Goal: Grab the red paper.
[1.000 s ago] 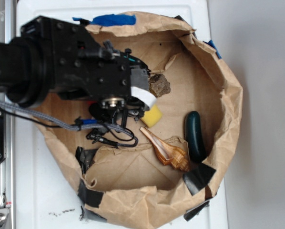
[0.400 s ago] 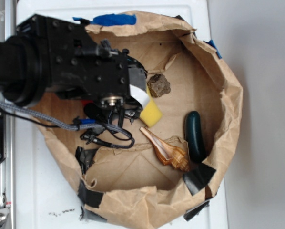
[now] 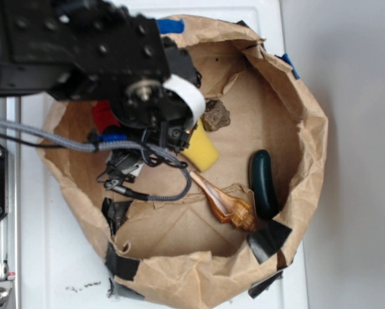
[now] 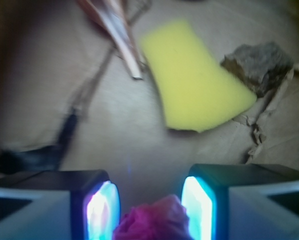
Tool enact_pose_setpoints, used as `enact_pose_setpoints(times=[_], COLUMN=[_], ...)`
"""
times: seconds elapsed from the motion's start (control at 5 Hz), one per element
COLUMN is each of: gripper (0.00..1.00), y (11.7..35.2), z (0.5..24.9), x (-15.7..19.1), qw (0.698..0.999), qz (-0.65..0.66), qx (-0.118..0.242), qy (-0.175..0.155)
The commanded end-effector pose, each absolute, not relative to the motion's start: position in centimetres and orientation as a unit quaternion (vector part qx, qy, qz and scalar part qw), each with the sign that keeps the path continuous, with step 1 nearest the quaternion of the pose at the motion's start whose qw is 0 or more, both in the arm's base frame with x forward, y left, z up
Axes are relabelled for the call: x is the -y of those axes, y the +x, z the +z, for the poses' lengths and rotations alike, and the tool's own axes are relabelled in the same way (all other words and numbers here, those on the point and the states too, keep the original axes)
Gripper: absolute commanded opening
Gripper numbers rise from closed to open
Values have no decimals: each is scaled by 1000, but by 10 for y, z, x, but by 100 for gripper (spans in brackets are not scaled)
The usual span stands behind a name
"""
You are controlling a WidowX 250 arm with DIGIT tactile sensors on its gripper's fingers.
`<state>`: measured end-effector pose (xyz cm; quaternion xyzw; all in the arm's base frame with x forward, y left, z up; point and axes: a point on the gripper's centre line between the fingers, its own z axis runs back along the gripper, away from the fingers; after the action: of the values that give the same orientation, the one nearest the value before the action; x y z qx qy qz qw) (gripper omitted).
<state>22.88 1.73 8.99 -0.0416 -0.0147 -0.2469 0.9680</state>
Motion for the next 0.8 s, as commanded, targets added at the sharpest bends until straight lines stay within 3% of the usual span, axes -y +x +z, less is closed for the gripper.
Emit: enact_pose_setpoints(times=[0.0,0.4,0.6], gripper=[0,0,0], y=[235,247,256], z=[125,142,151], x=[-17,1,5], qw=[966,971,973], qz=[-249,-226,-208], qx=[46,46,56], qy=[-52,-60,-79])
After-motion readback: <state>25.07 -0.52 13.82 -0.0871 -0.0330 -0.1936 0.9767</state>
